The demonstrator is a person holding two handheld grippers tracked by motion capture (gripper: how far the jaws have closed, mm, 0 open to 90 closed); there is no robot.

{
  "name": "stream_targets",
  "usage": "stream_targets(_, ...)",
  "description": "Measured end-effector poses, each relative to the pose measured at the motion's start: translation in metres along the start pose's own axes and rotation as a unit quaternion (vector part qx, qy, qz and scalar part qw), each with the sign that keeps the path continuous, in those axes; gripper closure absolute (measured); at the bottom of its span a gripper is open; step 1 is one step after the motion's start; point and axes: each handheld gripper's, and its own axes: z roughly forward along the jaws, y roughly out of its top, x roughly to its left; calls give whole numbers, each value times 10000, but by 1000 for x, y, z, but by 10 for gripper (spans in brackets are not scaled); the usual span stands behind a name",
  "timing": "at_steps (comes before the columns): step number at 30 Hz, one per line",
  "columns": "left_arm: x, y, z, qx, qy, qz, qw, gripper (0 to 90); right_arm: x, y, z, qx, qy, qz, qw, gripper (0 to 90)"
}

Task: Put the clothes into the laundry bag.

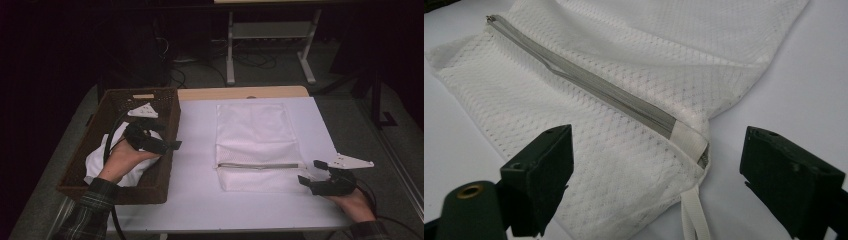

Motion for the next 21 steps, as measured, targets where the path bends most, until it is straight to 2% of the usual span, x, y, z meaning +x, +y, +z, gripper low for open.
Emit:
stream_targets(9, 13, -6, -11, 26, 183, -109, 9998, 95, 0, 0, 0, 11, 2, 23, 10000, 134)
stream_targets(10, 18, -8, -14, 65, 259, -133, 9996, 95, 0, 0, 1, 13, -4, 33, 10000, 134)
stream_targets(14, 22, -10, -16, 85, 332, -163, 9993, 95, 0, 0, 1, 11, -2, 35, 10000, 134)
stream_targets(17, 29, -14, -22, 130, 453, -226, 9986, 96, 0, -1, 1, 20, -5, 37, 10000, 134)
stream_targets(19, 29, -14, -22, 130, 453, -226, 9986, 96, 0, -1, 1, 21, -4, 37, 10000, 134)
stream_targets(20, 37, -17, -27, 193, 520, -273, 9981, 96, 0, -1, 1, 21, -3, 46, 10000, 134)
stream_targets(21, 37, -17, -27, 193, 520, -273, 9981, 96, 0, -1, 1, 21, -3, 46, 10000, 134)
